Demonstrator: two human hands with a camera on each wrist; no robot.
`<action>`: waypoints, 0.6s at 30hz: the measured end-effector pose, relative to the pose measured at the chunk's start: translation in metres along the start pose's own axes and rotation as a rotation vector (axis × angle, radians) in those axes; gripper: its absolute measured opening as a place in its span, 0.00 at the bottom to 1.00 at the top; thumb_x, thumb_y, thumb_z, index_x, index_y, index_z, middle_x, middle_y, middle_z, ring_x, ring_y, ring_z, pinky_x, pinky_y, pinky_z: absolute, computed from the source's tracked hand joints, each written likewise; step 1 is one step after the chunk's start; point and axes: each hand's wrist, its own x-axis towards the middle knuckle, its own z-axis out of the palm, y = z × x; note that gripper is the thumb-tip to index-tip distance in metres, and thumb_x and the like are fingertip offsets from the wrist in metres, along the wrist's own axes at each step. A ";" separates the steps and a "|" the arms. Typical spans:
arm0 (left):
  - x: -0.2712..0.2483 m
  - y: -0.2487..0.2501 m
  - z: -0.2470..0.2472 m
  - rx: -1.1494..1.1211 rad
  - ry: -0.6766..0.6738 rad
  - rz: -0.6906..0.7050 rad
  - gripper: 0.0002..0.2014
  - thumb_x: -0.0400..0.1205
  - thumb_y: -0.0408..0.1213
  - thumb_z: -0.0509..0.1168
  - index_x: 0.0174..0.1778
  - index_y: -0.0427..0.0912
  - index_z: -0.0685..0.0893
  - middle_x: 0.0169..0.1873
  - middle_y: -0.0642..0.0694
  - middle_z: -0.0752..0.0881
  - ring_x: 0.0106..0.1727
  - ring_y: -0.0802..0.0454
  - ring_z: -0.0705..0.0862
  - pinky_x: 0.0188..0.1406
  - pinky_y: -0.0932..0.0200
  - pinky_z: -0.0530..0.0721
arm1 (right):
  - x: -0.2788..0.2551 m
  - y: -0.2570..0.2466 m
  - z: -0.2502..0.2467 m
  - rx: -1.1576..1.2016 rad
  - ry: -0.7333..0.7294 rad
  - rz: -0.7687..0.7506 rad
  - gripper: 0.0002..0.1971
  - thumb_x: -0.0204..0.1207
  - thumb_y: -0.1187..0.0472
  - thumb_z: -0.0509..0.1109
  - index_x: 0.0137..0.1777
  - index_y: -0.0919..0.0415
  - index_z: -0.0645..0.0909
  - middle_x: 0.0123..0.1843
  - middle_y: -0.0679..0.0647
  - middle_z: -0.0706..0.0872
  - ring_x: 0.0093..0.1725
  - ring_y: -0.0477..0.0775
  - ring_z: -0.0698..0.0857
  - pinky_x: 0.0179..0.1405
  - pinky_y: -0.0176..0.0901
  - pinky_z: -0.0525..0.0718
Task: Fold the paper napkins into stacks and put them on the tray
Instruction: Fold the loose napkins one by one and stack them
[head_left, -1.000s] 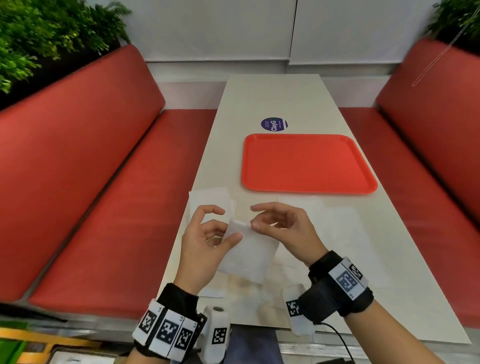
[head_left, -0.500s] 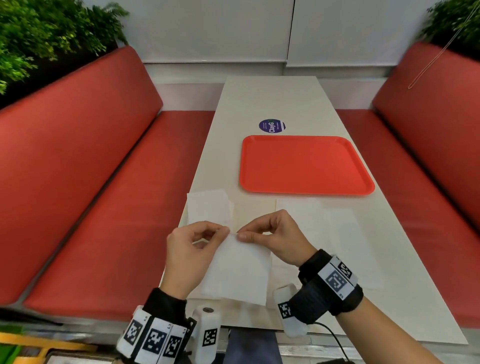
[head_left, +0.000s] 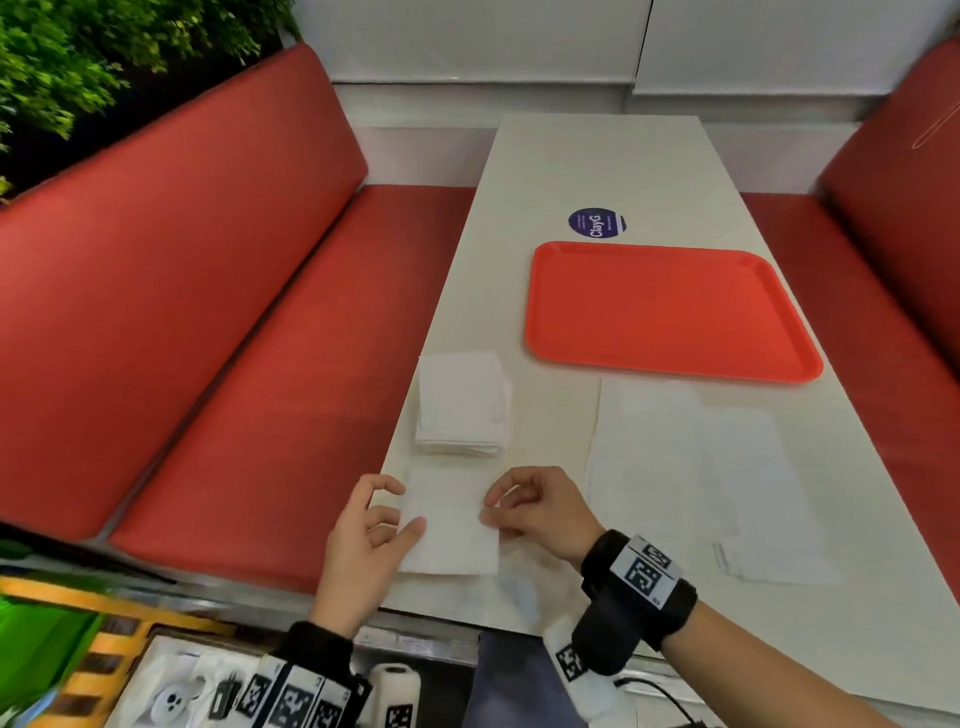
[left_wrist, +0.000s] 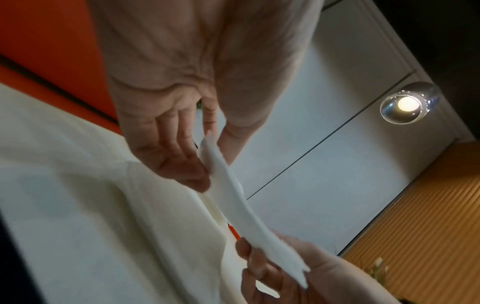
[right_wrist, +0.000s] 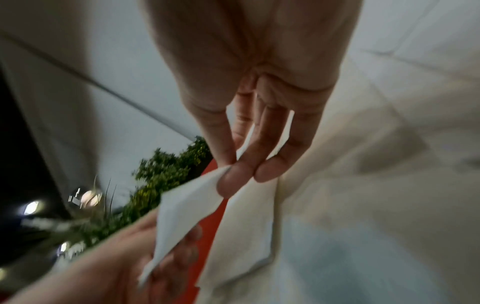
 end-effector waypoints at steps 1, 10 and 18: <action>0.006 -0.002 -0.001 0.056 0.023 0.023 0.11 0.77 0.30 0.74 0.49 0.49 0.82 0.35 0.47 0.84 0.27 0.58 0.78 0.30 0.69 0.75 | 0.003 0.000 0.002 -0.051 0.020 -0.028 0.05 0.66 0.70 0.82 0.39 0.64 0.89 0.27 0.51 0.83 0.26 0.43 0.82 0.35 0.36 0.83; 0.033 -0.010 0.013 0.512 0.052 0.090 0.09 0.77 0.33 0.74 0.45 0.54 0.86 0.39 0.50 0.78 0.34 0.57 0.75 0.37 0.71 0.72 | 0.024 -0.002 0.020 -0.584 0.039 -0.076 0.12 0.71 0.63 0.77 0.54 0.57 0.88 0.37 0.48 0.81 0.37 0.45 0.80 0.45 0.37 0.81; 0.024 0.055 0.058 0.459 -0.163 0.233 0.03 0.79 0.41 0.72 0.48 0.51 0.87 0.51 0.56 0.79 0.50 0.61 0.80 0.45 0.72 0.76 | -0.023 -0.021 -0.061 -0.436 0.059 0.091 0.18 0.70 0.47 0.79 0.59 0.46 0.85 0.52 0.48 0.85 0.42 0.44 0.83 0.46 0.36 0.80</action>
